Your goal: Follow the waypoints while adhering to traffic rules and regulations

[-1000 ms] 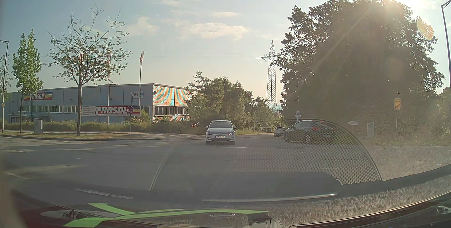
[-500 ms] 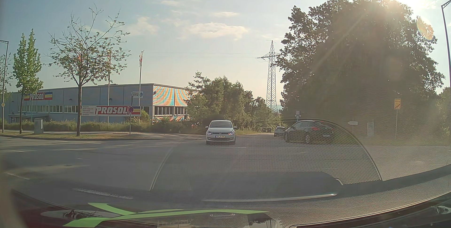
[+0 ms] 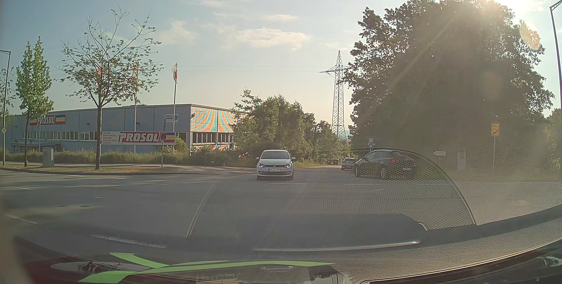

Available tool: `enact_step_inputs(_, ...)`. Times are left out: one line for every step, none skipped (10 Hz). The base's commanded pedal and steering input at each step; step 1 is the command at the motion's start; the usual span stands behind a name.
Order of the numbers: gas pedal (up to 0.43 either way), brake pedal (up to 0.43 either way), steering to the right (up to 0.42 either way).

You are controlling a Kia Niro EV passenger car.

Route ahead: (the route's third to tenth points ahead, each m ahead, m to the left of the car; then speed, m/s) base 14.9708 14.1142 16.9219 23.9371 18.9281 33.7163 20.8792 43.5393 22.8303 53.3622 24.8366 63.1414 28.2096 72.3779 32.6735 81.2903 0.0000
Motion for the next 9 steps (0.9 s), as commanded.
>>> enact_step_inputs(0.000, 0.348, -0.081)
enact_step_inputs(0.000, 0.341, -0.081)
enact_step_inputs(0.000, 0.317, -0.080)
enact_step_inputs(0.000, 0.305, -0.081)
enact_step_inputs(0.000, 0.305, -0.081)
enact_step_inputs(0.000, 0.305, -0.084)
enact_step_inputs(0.000, 0.305, -0.087)
enact_step_inputs(0.000, 0.268, -0.091)
enact_step_inputs(0.000, 0.238, -0.097)
